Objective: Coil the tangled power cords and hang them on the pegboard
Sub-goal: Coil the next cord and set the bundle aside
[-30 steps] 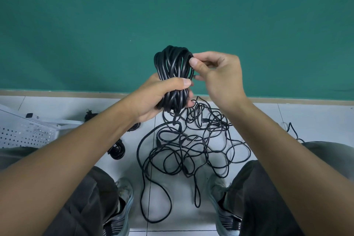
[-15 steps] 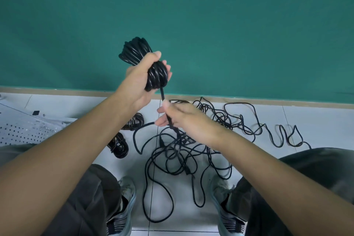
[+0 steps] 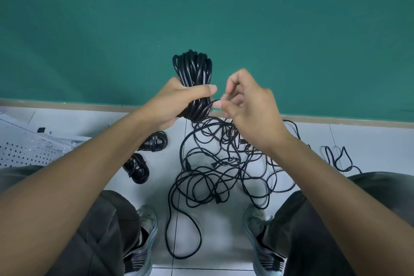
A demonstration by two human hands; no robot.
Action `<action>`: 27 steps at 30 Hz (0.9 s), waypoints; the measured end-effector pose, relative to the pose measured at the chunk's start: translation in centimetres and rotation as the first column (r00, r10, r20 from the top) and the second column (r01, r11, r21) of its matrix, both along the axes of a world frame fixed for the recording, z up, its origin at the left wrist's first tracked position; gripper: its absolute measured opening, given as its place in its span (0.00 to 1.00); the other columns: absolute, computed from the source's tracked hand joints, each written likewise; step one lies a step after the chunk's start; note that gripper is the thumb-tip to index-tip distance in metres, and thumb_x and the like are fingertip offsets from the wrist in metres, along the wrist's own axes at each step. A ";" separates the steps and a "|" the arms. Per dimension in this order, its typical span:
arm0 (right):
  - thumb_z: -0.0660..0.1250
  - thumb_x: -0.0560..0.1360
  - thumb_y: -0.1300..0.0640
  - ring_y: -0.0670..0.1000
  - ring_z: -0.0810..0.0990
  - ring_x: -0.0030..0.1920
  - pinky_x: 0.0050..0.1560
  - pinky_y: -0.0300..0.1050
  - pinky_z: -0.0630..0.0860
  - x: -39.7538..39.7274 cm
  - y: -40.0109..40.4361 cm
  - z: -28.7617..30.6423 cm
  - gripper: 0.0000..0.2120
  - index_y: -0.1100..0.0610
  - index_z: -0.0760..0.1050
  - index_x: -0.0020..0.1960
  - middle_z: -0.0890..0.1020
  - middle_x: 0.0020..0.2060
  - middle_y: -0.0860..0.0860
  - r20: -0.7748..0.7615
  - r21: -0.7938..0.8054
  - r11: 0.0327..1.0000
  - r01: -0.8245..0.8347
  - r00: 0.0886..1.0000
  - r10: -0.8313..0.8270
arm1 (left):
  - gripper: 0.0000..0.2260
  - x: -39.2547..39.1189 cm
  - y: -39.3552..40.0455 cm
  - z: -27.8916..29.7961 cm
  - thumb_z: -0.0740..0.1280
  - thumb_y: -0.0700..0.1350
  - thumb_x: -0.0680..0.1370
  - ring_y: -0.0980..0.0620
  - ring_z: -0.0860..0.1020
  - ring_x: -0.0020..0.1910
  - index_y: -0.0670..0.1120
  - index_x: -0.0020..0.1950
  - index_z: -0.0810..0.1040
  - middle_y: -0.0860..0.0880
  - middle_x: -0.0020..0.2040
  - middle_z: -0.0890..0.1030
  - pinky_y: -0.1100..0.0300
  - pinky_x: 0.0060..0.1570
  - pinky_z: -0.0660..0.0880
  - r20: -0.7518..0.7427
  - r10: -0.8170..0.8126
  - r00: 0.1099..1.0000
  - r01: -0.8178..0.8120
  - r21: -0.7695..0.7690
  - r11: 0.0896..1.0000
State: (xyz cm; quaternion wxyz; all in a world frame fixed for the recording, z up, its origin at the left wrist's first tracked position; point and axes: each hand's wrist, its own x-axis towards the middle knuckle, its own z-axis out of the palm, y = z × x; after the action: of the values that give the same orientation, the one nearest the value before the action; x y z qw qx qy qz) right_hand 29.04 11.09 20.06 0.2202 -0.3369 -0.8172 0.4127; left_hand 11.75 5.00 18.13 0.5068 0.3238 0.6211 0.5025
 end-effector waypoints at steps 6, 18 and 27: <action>0.78 0.73 0.51 0.59 0.81 0.35 0.41 0.53 0.79 0.2 0.7 -0.2 0.20 0.58 0.66 0.46 0.81 0.36 0.55 -0.051 -0.025 0.999 0.034 0.998 -0.035 | 0.09 0.3 -0.6 1.0 0.79 0.50 0.71 0.54 0.82 0.34 0.50 0.32 0.85 0.51 0.32 0.81 0.60 0.39 0.81 0.215 -0.166 0.962 0.183 -0.062 0.981; 0.64 0.84 0.57 0.58 0.85 0.49 0.60 0.59 0.79 0.8 0.4 -2.1 0.08 0.61 0.68 0.51 0.86 0.45 0.58 -0.130 -0.362 0.928 -0.090 0.991 0.046 | 0.09 -0.1 -0.9 0.9 0.76 0.42 0.66 0.51 0.83 0.37 0.40 0.44 0.84 0.44 0.37 0.83 0.61 0.42 0.82 0.352 -0.136 0.926 0.175 -0.081 0.981; 0.65 0.83 0.62 0.46 0.84 0.49 0.56 0.41 0.78 0.4 -0.3 -3.6 0.03 0.60 0.75 0.50 0.86 0.44 0.51 -0.031 -0.347 0.938 0.001 0.999 -0.013 | 0.09 -1.8 -0.6 1.2 0.76 0.44 0.66 0.52 0.82 0.37 0.41 0.42 0.82 0.46 0.35 0.83 0.60 0.44 0.83 0.350 -0.017 0.937 0.031 -0.035 0.999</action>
State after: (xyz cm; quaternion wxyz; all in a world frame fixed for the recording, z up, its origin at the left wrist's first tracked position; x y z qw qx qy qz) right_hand 29.42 10.82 16.42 0.1723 -0.3666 -0.7267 0.5548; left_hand 9.98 4.35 19.31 0.6216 0.2267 0.5274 0.5331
